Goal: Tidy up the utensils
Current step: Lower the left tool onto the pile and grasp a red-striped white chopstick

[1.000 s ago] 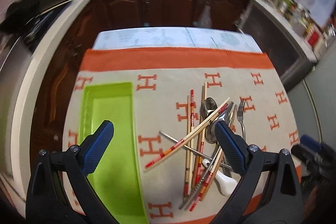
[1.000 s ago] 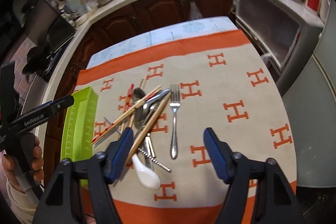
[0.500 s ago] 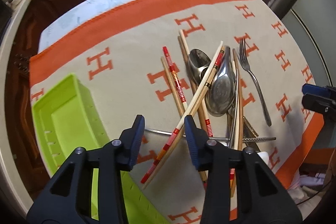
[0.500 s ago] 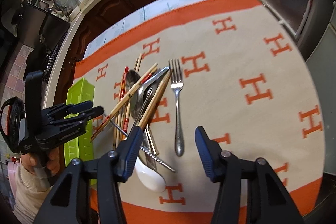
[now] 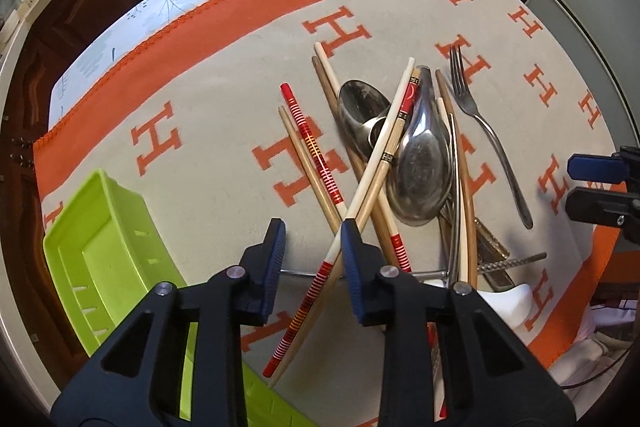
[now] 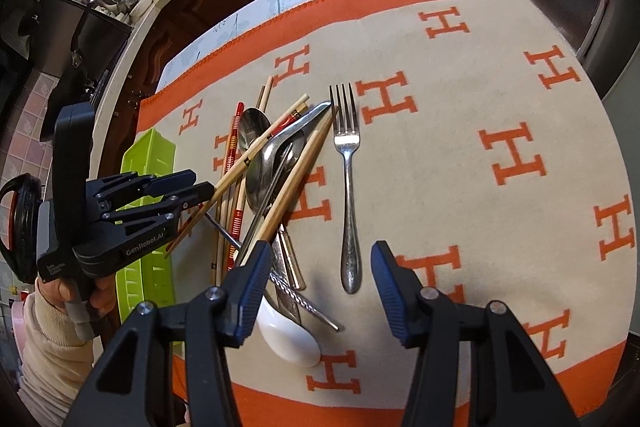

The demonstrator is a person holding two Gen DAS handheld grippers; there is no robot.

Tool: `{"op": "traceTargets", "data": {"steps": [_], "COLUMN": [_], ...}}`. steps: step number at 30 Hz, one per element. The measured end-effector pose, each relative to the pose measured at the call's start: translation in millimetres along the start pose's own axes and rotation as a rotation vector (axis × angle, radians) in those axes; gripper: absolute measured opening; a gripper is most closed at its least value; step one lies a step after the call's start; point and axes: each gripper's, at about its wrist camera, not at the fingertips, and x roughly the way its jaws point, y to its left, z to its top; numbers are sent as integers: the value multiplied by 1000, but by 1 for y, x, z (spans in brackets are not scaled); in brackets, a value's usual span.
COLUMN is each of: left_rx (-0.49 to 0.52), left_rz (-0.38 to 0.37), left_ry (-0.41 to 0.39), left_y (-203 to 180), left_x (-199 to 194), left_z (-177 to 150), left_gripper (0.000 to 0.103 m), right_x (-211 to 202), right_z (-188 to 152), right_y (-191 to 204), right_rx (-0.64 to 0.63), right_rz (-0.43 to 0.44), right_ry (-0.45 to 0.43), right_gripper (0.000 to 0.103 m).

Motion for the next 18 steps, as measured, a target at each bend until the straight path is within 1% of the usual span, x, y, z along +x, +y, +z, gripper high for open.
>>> {"op": "traceTargets", "data": {"steps": [12,16,18], "left_rx": [98,138,157], "left_rz": [24,21,32], "left_ry": [18,56,72], "left_y": [-9,-15,-18], "left_x": [0,4,9], "left_z": [2,-1,-3], "left_gripper": [26,26,26], "right_x": [8,10,12], "right_z": [-1,-1,-1], "right_y": [0,1,1], "right_rx": [3,7,6], "right_rz": [4,5,6], "right_ry": [21,27,30], "right_gripper": [52,52,52]}}
